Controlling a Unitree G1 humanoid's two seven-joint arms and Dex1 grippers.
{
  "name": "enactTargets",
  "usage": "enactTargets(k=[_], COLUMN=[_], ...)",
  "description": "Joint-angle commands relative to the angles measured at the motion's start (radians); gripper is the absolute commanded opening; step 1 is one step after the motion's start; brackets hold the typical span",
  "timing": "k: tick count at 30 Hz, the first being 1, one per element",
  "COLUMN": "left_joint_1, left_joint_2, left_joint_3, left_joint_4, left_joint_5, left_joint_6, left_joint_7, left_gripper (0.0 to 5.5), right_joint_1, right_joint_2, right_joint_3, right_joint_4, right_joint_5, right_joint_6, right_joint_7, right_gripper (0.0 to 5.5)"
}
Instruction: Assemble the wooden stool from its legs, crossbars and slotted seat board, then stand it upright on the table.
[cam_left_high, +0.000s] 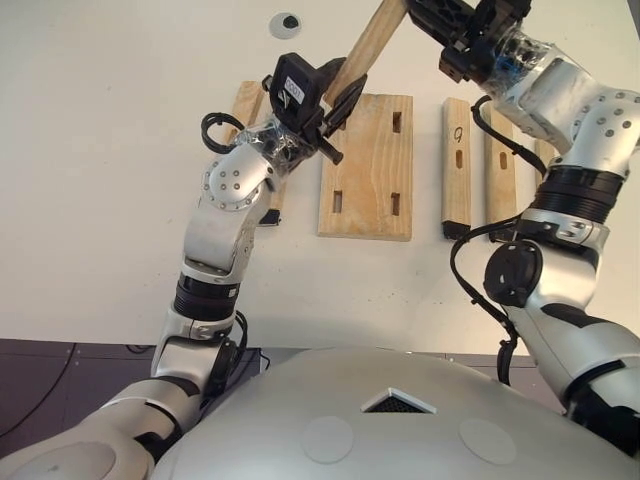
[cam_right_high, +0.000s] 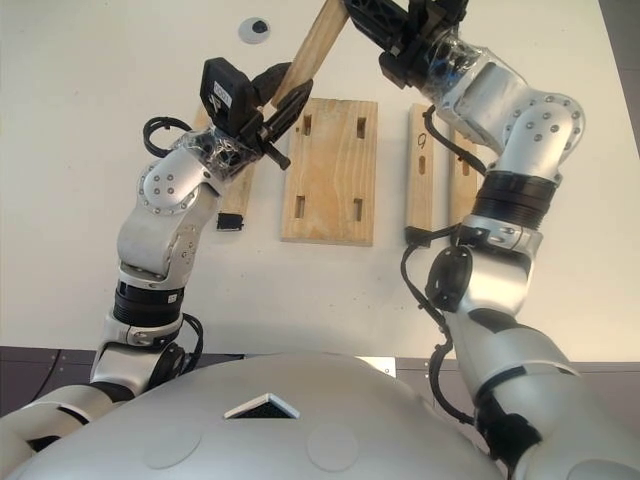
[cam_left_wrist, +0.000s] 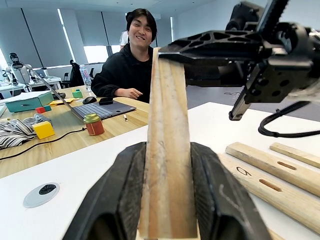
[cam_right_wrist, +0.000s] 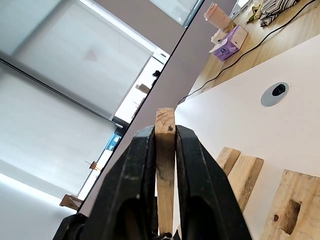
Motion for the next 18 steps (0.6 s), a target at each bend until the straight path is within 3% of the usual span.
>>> enactTargets(k=[1,8,13,18], left_joint_1=[-0.02,-0.02,-0.018,0.012], left_joint_2=[-0.013,-0.023,-0.036,-0.065], left_joint_3=[0.016,0.044,0.139,0.245], left_joint_4=[0.02,0.047,0.11,0.128], left_joint_5=[-0.001,0.035,0.059,0.025], left_joint_6=[0.001,0.011,-0.002,0.009], left_joint_7=[0.012,0.07,0.181,0.257], left_gripper=[1.72,2.65,2.65,1.9], right_joint_1=[0.013,0.0,0.062,0.265], right_joint_2=[0.027,-0.026,-0.16,-0.174], right_joint_3=[-0.017,-0.083,-0.146,-0.21], right_joint_4=[-0.035,0.067,0.029,-0.202], right_joint_5=[-0.021,-0.221,-0.325,-0.246], right_joint_6=[-0.077,-0.422,-0.572,-0.47], right_joint_7=[-0.043,-0.162,-0.173,-0.204], right_gripper=[0.39,0.39,0.39,0.39])
